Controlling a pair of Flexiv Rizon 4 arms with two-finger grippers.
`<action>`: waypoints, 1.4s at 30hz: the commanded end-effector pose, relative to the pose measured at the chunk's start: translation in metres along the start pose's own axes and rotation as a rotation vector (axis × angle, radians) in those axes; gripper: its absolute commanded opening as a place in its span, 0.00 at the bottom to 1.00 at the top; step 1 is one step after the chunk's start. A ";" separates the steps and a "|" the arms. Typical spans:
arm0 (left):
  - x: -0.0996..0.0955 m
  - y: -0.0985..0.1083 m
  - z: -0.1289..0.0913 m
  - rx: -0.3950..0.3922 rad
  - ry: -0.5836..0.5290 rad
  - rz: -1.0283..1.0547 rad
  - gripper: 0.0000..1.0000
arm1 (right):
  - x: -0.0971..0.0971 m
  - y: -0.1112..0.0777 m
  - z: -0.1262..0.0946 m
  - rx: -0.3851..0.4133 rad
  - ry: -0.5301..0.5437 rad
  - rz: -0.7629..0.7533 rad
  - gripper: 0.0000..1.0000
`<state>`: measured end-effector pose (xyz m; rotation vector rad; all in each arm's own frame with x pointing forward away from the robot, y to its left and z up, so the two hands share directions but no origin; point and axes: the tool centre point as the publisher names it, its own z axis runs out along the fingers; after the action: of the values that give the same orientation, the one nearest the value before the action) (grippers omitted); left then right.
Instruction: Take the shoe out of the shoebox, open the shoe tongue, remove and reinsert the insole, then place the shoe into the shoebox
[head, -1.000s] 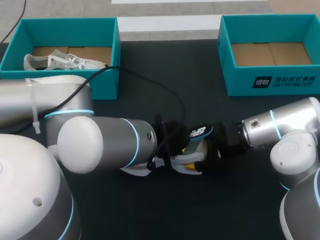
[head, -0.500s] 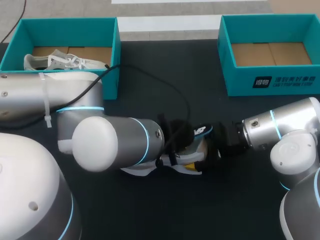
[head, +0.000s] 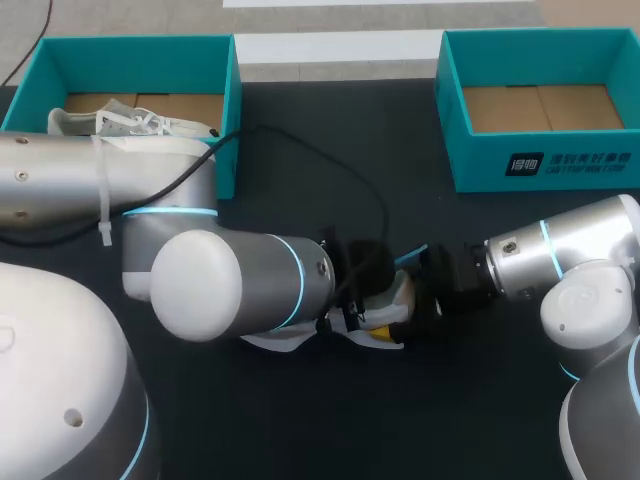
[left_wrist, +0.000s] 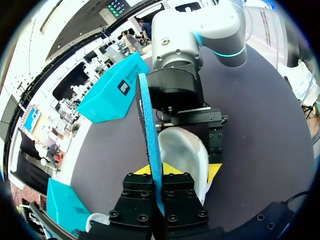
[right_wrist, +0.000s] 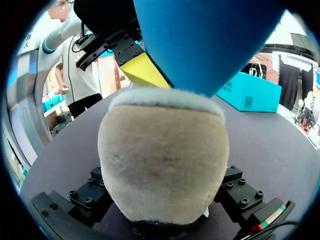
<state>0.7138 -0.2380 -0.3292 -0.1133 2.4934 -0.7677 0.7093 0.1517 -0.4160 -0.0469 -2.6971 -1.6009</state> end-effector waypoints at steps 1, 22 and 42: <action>-0.001 -0.012 -0.007 -0.015 -0.012 0.008 0.00 | 0.000 -0.002 0.002 0.004 -0.002 0.000 0.00; -0.032 -0.073 -0.034 0.019 0.177 0.121 0.00 | 0.000 -0.002 0.002 0.004 -0.002 0.000 0.00; -0.042 -0.093 -0.061 0.100 0.431 0.188 0.00 | 0.000 -0.002 0.002 0.004 -0.002 0.000 0.00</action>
<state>0.7097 -0.2921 -0.2202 0.2789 2.7431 -0.8188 0.7092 0.1520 -0.4159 -0.0462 -2.6968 -1.6012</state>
